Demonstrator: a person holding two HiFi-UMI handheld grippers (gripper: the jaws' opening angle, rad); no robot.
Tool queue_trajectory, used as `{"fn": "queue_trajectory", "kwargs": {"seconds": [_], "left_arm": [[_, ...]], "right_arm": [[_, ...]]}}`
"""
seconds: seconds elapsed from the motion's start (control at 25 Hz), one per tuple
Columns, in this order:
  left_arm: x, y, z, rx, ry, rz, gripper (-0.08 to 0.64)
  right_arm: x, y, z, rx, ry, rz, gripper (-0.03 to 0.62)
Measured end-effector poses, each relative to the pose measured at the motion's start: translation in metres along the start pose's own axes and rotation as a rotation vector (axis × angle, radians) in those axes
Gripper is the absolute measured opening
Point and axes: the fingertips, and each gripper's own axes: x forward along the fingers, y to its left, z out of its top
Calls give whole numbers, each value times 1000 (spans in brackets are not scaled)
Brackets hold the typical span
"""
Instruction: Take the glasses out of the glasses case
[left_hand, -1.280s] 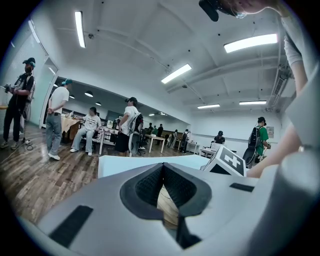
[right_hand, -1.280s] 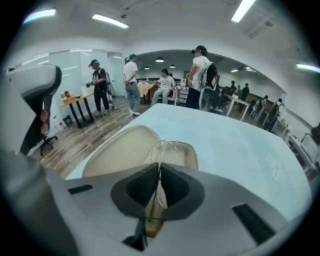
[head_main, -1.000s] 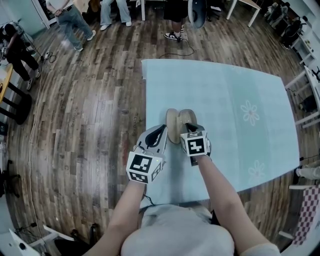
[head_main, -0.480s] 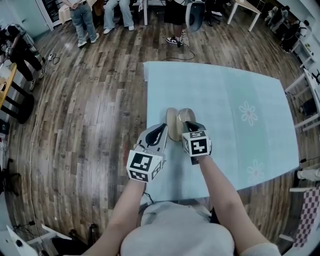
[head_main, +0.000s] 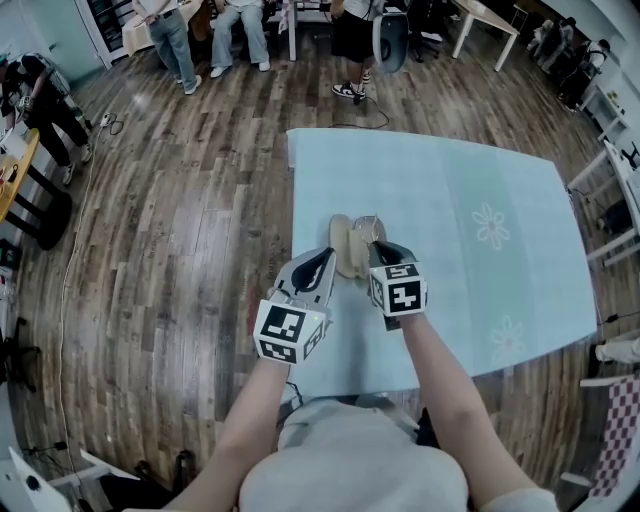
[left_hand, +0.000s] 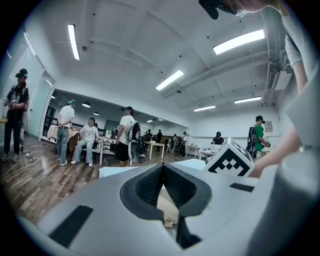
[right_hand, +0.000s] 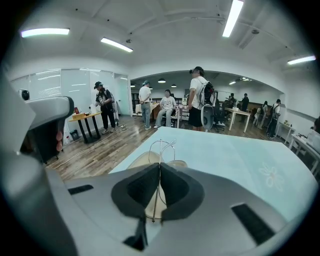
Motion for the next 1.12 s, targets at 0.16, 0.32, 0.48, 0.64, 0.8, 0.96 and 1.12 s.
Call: {"fn": "queue_trajectory", "kwargs": {"seconds": [0.16,0.32,0.48,0.64,0.8,0.96,1.12], "left_arm": [[-5,-7,7,13,-13,5,8],[-10,-13,13,26,-24,10,8],[-13,-20,21,43,-32,14,8],[-15,-28,28,63,-39,21,8],[-16,-34,34,84,-47,28,8],[-17,-42,39,99,-57,34,8],[-16,-50,44,112,-70,31,8]], "right_arm": [[-16,1,8,-6,-36,13,14],[-32,5,14,-12,-71,29,14],[-49,9,24,-13,-112,55,14],[-65,11,31,-15,-148,75,14],[-78,11,36,-23,-179,87,14],[-93,12,41,-31,-209,101,14],[-107,10,46,-35,-234,104,14]]}}
